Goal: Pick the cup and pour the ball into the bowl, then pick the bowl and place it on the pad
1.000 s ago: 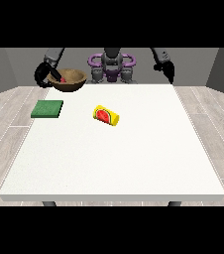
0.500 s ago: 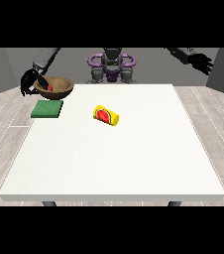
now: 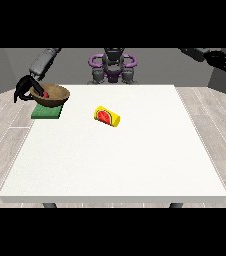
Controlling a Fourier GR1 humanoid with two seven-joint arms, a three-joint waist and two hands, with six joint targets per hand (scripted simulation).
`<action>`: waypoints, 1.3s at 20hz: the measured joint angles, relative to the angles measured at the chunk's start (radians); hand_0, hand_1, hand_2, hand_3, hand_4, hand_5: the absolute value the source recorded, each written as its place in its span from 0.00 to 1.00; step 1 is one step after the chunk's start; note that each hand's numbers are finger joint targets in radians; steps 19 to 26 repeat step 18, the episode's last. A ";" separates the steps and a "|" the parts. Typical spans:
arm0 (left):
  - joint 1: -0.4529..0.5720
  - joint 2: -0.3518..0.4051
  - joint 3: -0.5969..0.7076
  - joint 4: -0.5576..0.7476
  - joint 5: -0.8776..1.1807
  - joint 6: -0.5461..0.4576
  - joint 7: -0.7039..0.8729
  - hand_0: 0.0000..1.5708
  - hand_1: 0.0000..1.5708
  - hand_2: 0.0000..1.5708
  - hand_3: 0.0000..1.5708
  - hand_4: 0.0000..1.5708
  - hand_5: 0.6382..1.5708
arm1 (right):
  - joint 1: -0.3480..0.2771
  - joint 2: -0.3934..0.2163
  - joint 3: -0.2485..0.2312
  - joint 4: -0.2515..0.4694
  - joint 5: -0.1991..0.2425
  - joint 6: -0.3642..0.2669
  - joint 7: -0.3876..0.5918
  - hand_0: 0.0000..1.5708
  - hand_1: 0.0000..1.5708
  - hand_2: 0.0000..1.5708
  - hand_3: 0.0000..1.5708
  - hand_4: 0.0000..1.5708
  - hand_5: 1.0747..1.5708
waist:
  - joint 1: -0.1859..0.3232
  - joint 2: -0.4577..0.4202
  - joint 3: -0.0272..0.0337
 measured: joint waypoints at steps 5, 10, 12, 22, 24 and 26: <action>-0.023 0.027 0.020 0.012 0.016 -0.015 -0.029 0.00 0.00 0.00 0.00 0.75 0.98 | -0.049 -0.052 -0.032 0.063 -0.006 -0.012 0.008 0.27 0.27 0.36 0.58 0.00 0.89 | 0.012 0.060 -0.0001; -0.028 0.047 0.023 0.037 0.019 -0.019 -0.015 0.00 0.00 0.00 0.00 0.74 0.97 | -0.076 -0.062 -0.023 0.091 -0.015 0.036 0.026 0.00 0.00 0.09 0.06 0.00 0.59 | 0.001 0.035 0.0002; -0.028 0.023 -0.002 0.004 0.014 0.000 0.016 0.00 0.00 0.00 0.00 0.64 1.00 | -0.084 -0.073 -0.020 0.113 -0.014 0.055 0.033 0.00 0.00 0.00 0.00 0.00 0.58 | -0.002 0.011 0.0003; -0.012 -0.128 -0.141 -0.114 -0.037 0.094 0.164 0.00 0.00 0.00 0.00 0.57 0.99 | -0.113 -0.064 0.031 0.124 0.016 0.092 0.119 0.00 0.00 0.00 0.00 0.30 0.72 | -0.012 -0.184 0.0006; -0.012 -0.128 -0.141 -0.114 -0.037 0.094 0.164 0.00 0.00 0.00 0.00 0.57 0.99 | -0.113 -0.064 0.031 0.124 0.016 0.092 0.119 0.00 0.00 0.00 0.00 0.30 0.72 | -0.012 -0.184 0.0006; -0.012 -0.128 -0.141 -0.114 -0.037 0.094 0.164 0.00 0.00 0.00 0.00 0.57 0.99 | -0.113 -0.064 0.031 0.124 0.016 0.092 0.119 0.00 0.00 0.00 0.00 0.30 0.72 | -0.012 -0.184 0.0006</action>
